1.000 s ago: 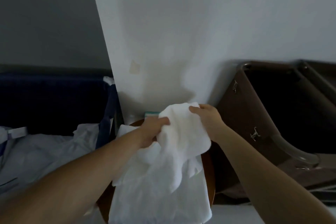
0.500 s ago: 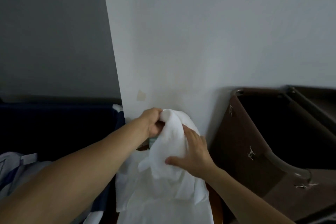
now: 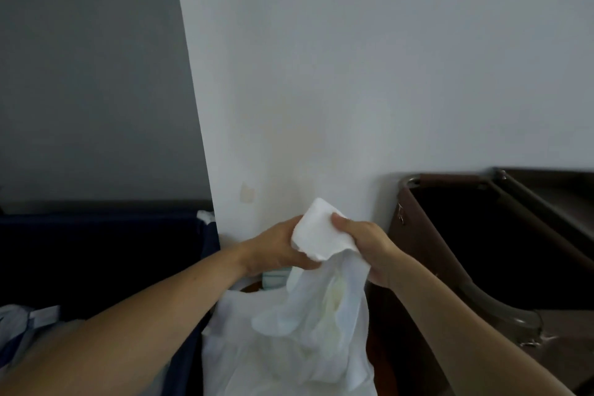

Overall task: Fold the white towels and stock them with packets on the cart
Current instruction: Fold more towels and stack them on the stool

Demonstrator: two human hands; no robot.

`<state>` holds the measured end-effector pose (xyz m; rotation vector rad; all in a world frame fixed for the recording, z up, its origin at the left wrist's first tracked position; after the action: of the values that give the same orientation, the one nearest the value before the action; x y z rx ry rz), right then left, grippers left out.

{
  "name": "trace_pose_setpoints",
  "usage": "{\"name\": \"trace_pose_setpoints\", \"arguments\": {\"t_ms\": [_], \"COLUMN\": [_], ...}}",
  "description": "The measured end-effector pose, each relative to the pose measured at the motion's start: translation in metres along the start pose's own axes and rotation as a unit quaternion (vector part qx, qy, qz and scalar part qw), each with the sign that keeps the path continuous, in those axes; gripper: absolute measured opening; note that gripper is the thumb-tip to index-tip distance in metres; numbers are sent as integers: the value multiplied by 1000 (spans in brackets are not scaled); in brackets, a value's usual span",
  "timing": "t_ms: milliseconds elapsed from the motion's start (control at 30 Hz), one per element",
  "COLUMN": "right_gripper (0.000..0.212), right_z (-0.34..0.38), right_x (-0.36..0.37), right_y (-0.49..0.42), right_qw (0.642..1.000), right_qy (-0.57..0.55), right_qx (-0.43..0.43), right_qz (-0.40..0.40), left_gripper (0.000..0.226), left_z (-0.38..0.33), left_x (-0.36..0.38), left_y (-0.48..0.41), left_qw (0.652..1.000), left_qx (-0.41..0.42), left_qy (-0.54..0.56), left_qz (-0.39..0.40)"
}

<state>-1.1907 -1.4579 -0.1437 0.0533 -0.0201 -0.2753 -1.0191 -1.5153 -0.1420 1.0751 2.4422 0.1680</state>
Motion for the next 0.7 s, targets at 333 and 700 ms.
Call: {"name": "trace_pose_setpoints", "arguments": {"t_ms": [333, 700], "right_gripper": [38, 18], "right_z": [-2, 53], "right_x": [-6, -3], "right_y": [5, 15], "right_qw": [993, 909], "right_qy": [87, 306], "right_qx": [27, -281], "right_qz": [72, -20], "left_gripper": [19, 34], "left_z": [-36, -30], "left_x": [-7, -11], "left_y": [5, -12], "left_qw": [970, 983], "left_qx": [143, -13], "left_qy": [-51, 35], "left_qz": [-189, -181]}}
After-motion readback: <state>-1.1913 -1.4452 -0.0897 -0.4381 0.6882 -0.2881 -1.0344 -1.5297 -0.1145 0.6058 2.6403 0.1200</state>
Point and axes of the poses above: each hand's wrist, its own y-axis away from the middle knuckle, its own x-axis out of the palm, z = x × y, the point moved 3 cm from there along -y, towards the middle knuckle, and after that the axes turned 14 degrees about -x, right-handed, at the moved point
